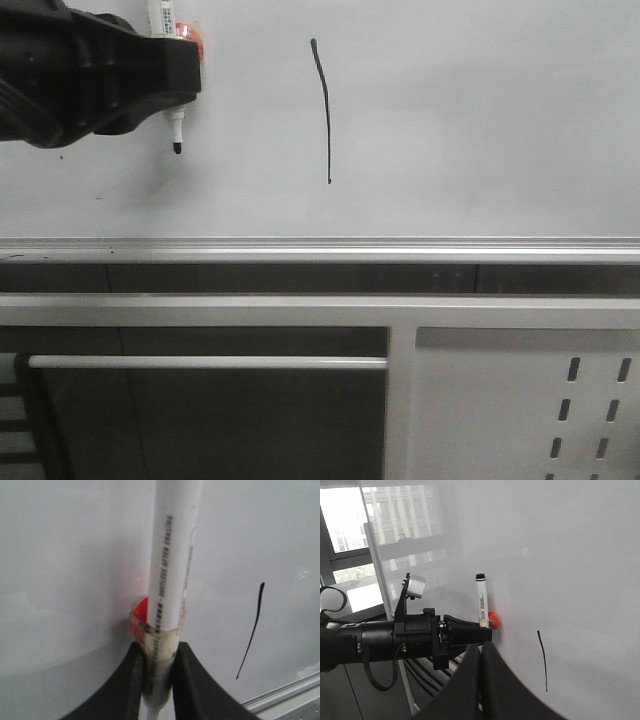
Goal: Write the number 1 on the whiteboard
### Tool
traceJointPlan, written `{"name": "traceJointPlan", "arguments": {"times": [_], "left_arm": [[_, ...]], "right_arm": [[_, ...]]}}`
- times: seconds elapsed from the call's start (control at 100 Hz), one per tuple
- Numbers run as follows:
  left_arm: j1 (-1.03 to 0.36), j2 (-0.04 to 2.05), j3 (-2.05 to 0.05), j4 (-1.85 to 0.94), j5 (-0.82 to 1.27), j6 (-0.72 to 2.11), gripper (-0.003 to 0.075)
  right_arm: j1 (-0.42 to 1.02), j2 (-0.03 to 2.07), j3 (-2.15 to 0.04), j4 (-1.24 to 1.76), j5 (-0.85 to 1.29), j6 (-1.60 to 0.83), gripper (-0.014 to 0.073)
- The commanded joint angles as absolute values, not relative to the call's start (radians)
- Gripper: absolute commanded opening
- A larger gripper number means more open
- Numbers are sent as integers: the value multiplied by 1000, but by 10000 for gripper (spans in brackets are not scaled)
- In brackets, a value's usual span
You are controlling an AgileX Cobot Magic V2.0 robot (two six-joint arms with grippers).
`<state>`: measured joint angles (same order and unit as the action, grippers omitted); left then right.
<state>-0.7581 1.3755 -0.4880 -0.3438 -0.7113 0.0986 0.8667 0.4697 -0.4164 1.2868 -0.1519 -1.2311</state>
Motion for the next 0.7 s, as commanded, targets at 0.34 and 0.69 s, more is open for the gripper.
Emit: {"name": "traceJointPlan", "arguments": {"times": [0.34, 0.69], "left_arm": [[-755, 1437, -515, -352, -902, 99, -18], [-755, 1445, -515, -395, -906, 99, -18]], "right_arm": [[866, 472, -445, 1278, -179, -1243, -51], [866, 472, -445, 1278, -180, -1243, -51]]}}
